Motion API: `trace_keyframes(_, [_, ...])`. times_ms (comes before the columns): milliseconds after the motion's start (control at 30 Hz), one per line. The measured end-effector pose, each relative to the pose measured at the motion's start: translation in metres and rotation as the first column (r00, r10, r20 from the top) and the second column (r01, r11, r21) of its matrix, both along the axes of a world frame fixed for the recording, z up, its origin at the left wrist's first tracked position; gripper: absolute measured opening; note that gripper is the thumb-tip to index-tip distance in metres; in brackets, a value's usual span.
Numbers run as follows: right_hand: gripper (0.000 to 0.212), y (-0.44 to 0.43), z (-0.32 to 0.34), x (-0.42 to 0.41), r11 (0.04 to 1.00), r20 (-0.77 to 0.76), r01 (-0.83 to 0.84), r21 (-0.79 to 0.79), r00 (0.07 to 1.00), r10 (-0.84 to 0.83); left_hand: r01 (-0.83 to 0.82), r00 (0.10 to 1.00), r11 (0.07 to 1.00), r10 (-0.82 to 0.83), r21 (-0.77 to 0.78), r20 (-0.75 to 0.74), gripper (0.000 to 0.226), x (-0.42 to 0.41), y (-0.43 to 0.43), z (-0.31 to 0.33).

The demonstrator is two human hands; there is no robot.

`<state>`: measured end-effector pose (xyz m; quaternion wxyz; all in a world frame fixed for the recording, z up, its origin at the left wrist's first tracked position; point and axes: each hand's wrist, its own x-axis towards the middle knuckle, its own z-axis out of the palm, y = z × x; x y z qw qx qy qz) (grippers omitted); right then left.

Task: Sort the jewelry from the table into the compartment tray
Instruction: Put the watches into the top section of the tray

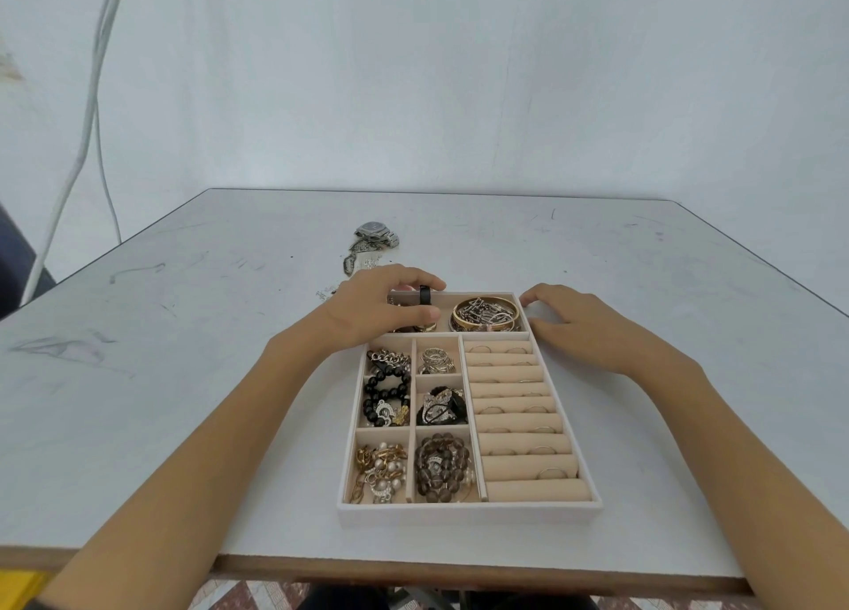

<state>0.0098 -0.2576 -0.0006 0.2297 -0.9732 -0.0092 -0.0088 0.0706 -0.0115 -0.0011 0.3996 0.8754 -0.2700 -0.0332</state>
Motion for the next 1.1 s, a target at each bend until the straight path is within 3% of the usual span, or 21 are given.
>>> trace_keyframes(467, [0.034,0.000,-0.001,0.000,1.000,0.004,0.000,-0.003,1.000,0.000,0.019,1.000,1.000,-0.019,0.017,0.003,0.036,0.000,0.001,0.000])
trace_keyframes(700, [0.034,0.000,0.000,0.000,1.000,0.008,-0.007,-0.006,1.000,0.007,0.033,0.996,0.998,-0.037,-0.053,-0.080,0.053,0.001,0.005,0.003])
trace_keyframes(800, [0.033,0.000,-0.001,0.000,1.000,0.009,-0.008,-0.001,1.000,0.008,-0.078,0.993,0.994,0.070,0.074,0.099,0.052,0.009,0.021,0.006])
trace_keyframes(900, [0.033,0.000,-0.001,0.000,1.000,0.010,-0.009,-0.003,1.000,0.009,-0.282,0.941,0.917,0.208,0.281,0.267,0.049,0.022,0.043,0.001])
trace_keyframes(1000, [0.032,-0.002,-0.001,0.002,1.000,-0.001,-0.020,-0.013,1.000,0.020,-0.359,0.928,0.847,0.277,0.393,0.249,0.050,0.025,0.063,-0.011])
trace_keyframes(1100, [0.030,-0.005,-0.001,0.006,0.999,-0.026,-0.030,-0.032,0.999,0.029,-0.327,0.945,0.801,0.269,0.501,0.186,0.053,0.014,0.072,-0.021])
